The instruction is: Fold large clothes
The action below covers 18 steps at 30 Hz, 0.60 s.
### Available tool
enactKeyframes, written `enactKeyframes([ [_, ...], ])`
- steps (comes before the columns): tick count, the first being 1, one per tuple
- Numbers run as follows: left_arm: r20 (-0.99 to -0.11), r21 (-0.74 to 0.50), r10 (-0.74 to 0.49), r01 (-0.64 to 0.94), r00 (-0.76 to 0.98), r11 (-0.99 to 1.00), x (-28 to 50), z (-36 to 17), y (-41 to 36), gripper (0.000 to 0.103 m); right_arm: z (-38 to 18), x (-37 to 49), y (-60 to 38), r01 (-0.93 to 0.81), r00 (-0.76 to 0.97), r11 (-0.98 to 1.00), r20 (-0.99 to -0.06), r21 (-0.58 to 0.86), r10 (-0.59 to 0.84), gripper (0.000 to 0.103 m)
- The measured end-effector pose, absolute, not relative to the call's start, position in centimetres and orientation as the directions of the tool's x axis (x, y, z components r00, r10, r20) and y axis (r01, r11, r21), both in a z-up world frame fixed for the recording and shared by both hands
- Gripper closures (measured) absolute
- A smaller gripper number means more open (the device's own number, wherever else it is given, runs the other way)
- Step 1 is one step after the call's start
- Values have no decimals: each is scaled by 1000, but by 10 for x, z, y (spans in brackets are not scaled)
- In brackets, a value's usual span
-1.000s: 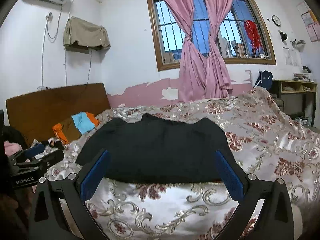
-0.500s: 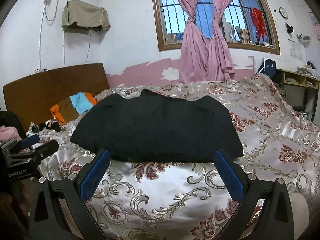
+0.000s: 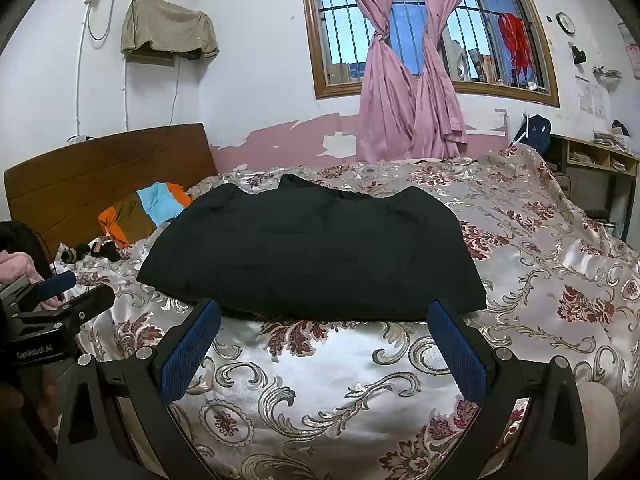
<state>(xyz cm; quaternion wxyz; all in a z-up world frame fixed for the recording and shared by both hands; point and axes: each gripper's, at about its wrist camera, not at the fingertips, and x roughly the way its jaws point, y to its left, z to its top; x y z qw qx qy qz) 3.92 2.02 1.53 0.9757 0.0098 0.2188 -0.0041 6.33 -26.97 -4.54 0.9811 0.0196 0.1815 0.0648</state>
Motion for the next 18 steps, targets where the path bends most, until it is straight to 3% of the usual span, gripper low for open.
enactKeyframes([
  [18, -426, 18, -4, 13, 905, 1000, 39, 15, 21, 0, -46, 63, -269, -119, 926, 991, -353, 63, 133, 2],
])
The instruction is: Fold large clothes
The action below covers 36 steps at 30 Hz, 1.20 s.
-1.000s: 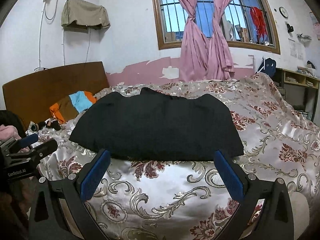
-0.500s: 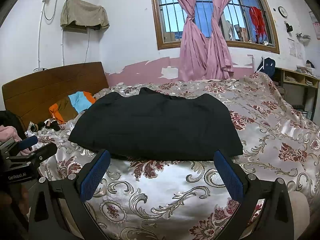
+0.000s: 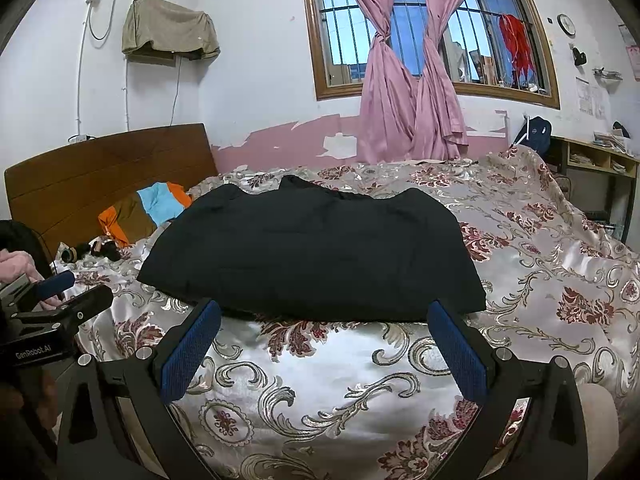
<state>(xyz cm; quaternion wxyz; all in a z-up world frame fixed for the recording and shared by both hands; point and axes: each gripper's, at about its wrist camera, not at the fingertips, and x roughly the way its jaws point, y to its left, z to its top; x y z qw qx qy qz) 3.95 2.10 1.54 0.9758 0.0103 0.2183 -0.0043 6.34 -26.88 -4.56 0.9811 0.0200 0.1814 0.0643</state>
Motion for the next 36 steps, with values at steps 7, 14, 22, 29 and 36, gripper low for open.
enactKeyframes([
  [7, -426, 17, -5, 13, 905, 1000, 39, 15, 20, 0, -46, 63, -269, -120, 926, 991, -354, 62, 134, 2],
  [14, -425, 18, -3, 12, 905, 1000, 39, 15, 21, 0, -46, 63, -269, -119, 926, 991, -354, 62, 133, 2],
  [22, -422, 18, -2, 10, 906, 1000, 38, 16, 22, 0, -46, 63, -269, -119, 926, 991, -354, 63, 134, 2],
  [29, -421, 18, -2, 11, 907, 1000, 37, 16, 22, 0, -46, 63, -269, -120, 926, 991, -354, 62, 134, 2],
  [36, -421, 18, -1, 10, 907, 1000, 37, 16, 22, 0, -46, 63, -268, -119, 926, 991, -354, 62, 133, 2],
])
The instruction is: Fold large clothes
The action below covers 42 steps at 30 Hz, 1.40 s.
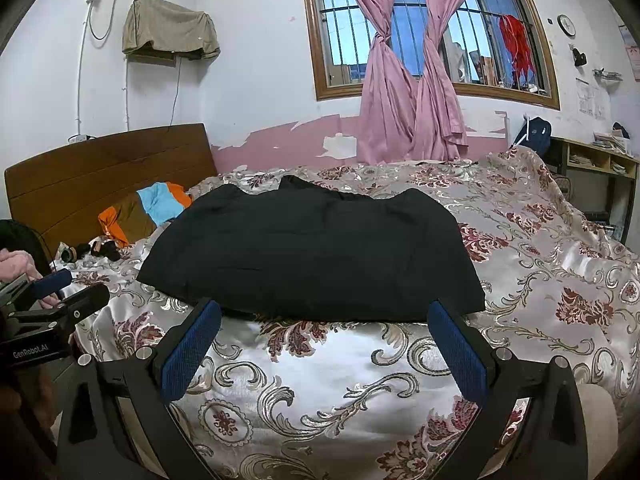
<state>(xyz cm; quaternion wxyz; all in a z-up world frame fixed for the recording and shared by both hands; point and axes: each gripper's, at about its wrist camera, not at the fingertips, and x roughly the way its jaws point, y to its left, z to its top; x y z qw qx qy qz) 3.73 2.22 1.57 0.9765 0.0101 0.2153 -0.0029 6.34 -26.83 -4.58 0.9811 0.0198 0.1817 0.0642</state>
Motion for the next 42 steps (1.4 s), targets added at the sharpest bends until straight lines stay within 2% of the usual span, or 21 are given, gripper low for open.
enactKeyframes([
  [19, -421, 19, -2, 11, 907, 1000, 37, 15, 22, 0, -46, 64, -268, -120, 926, 991, -354, 62, 134, 2],
  [32, -442, -24, -43, 35, 896, 999, 40, 15, 28, 0, -46, 63, -270, -116, 927, 991, -351, 69, 133, 2],
  [42, -495, -22, -36, 29, 868, 999, 51, 6, 23, 0, -46, 65, -274, -126, 922, 990, -359, 70, 143, 2],
])
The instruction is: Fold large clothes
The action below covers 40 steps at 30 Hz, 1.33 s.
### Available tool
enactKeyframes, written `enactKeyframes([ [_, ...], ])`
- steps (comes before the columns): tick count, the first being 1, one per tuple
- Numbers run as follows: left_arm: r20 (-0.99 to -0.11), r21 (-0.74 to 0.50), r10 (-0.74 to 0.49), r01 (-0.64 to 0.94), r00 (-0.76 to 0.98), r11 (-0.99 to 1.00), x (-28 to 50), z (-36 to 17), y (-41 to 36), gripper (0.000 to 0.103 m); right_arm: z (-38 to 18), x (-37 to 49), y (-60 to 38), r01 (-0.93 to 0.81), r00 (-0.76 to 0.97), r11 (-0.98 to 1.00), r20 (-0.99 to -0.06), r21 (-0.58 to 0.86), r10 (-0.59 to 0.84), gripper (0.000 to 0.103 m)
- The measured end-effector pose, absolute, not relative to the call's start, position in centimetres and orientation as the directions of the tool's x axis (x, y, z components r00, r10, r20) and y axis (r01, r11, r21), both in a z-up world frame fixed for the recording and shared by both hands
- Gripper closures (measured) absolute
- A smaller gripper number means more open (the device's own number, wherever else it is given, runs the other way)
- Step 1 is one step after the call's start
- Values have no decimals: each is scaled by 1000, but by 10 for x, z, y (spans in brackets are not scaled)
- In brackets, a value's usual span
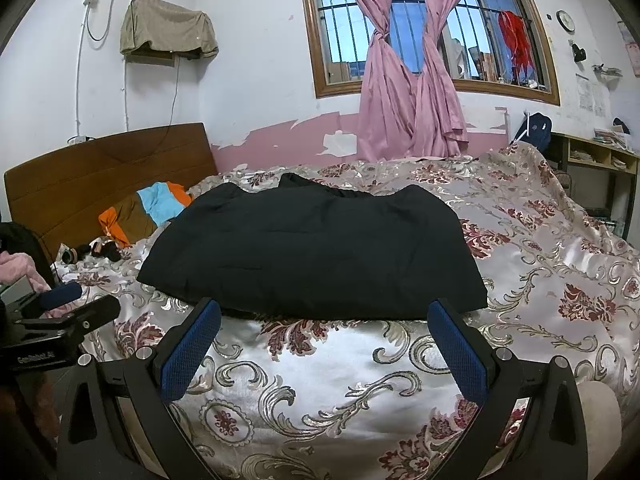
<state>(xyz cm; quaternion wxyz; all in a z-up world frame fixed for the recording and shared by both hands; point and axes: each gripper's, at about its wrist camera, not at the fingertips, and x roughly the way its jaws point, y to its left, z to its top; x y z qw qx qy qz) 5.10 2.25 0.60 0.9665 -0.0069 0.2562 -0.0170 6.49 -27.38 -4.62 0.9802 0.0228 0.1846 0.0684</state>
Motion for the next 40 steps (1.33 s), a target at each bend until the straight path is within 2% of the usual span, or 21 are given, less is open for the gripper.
enactKeyframes([
  [40, -512, -25, -27, 16, 858, 1000, 50, -2, 17, 0, -50, 66, -280, -133, 916, 988, -373, 75, 151, 2],
])
